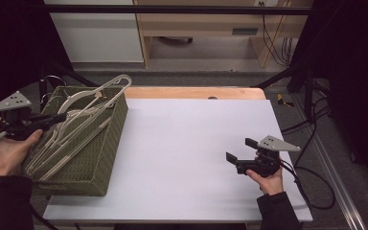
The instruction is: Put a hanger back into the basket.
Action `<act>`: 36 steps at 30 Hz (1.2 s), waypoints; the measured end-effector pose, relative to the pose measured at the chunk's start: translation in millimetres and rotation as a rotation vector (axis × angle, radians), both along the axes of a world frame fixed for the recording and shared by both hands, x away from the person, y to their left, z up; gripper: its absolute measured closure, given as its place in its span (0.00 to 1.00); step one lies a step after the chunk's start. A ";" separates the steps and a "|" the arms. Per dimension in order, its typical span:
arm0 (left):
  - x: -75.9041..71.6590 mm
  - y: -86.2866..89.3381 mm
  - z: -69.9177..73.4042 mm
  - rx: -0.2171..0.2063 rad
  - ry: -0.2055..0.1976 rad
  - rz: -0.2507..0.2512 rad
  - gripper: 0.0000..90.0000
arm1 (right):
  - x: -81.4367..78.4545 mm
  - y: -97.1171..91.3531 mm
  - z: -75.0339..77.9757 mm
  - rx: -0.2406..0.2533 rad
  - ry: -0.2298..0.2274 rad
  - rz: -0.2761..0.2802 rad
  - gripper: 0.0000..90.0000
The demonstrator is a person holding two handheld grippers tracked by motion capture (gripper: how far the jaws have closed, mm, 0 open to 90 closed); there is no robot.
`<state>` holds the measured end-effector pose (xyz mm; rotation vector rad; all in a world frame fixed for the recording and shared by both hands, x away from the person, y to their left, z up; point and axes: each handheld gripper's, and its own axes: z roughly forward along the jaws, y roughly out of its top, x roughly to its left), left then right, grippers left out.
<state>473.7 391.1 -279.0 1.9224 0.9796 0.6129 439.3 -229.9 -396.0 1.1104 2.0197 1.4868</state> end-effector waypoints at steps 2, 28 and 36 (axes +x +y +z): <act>1.9 5.5 -4.7 0.008 0.010 0.004 0.96 | 0.0 0.1 0.0 0.001 0.001 -0.001 0.08; 22.2 16.0 -30.1 0.082 0.091 0.047 0.96 | 0.5 1.1 -0.7 -0.004 0.009 -0.004 0.07; 28.2 21.8 -61.3 0.045 0.159 0.108 0.96 | 1.3 1.6 -1.1 -0.002 0.011 -0.005 0.07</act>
